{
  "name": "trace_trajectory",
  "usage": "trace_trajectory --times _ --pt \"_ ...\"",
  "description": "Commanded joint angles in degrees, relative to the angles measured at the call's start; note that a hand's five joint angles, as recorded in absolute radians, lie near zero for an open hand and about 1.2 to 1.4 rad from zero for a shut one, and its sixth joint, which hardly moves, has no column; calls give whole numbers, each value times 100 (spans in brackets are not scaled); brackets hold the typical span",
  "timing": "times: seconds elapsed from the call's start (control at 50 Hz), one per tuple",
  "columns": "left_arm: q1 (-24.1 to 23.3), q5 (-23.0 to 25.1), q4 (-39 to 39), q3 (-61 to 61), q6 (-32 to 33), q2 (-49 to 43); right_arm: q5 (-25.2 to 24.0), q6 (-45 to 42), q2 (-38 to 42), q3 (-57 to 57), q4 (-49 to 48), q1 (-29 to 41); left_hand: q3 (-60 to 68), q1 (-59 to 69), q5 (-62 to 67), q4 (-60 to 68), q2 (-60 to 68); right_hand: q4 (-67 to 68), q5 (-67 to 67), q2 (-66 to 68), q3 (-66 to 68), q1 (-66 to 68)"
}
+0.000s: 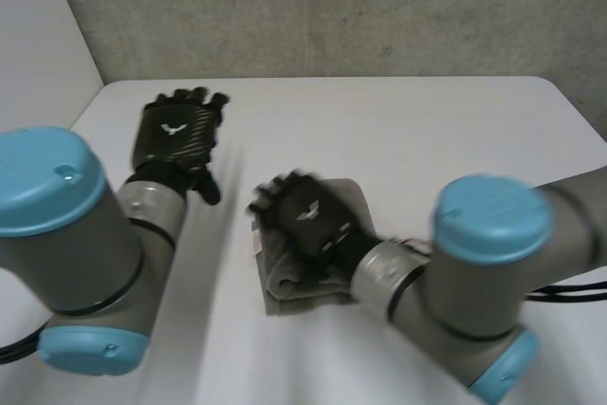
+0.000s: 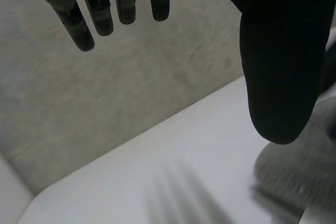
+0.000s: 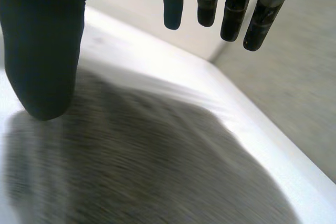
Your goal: Fold the towel.
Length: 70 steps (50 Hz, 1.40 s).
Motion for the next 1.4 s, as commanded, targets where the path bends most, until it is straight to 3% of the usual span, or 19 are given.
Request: trace_trajectory --times 0.02,0.18,0.4,0.6,0.8,1.06,1.12,1.16,1.26,1.4 --pt "-426 329 172 682 -547 -807 143 1754 -956 464 34 -1198 42 -20 -169 33 54 -358 -442 -455 -247 -457" --pt "-593 1058 111 815 -1198 -1450 -102 2496 -1001 623 438 -1947 42 -20 -169 33 54 -358 -442 -455 -247 -457" --pt "-532 901 -293 341 -1208 -1547 -780 2487 -36 105 684 -1895 42 -20 -169 33 54 -358 -442 -455 -247 -457" --pt "-505 638 -337 -11 -1024 -1582 -693 2321 1019 -519 694 -1430 42 -20 -169 33 54 -358 -442 -455 -247 -457" --pt "-514 259 -311 -20 -399 -1521 -121 1591 1073 -705 711 -1350 42 -20 -169 33 54 -358 -442 -455 -247 -457" --pt "-505 216 -680 832 -355 -115 723 1626 -992 -1047 711 -1315 42 -20 -169 33 54 -358 -442 -455 -247 -457" --pt "-268 189 -1023 1210 -355 395 1039 1670 -1458 -1267 869 -1367 42 -20 -169 33 54 -358 -442 -455 -247 -457" --pt "204 172 -1425 1429 -355 850 1398 1670 -1764 -1591 1271 -1551 42 -20 -169 33 54 -358 -442 -455 -247 -457" --pt "662 172 -1909 1561 -382 1290 1882 1661 -1924 -2013 1957 -2008 42 -20 -169 33 54 -358 -442 -455 -247 -457" --pt "909 189 -2542 1754 -381 1476 1980 1626 -1915 -2120 2232 -2141 42 -20 -169 33 54 -358 -442 -455 -247 -457"
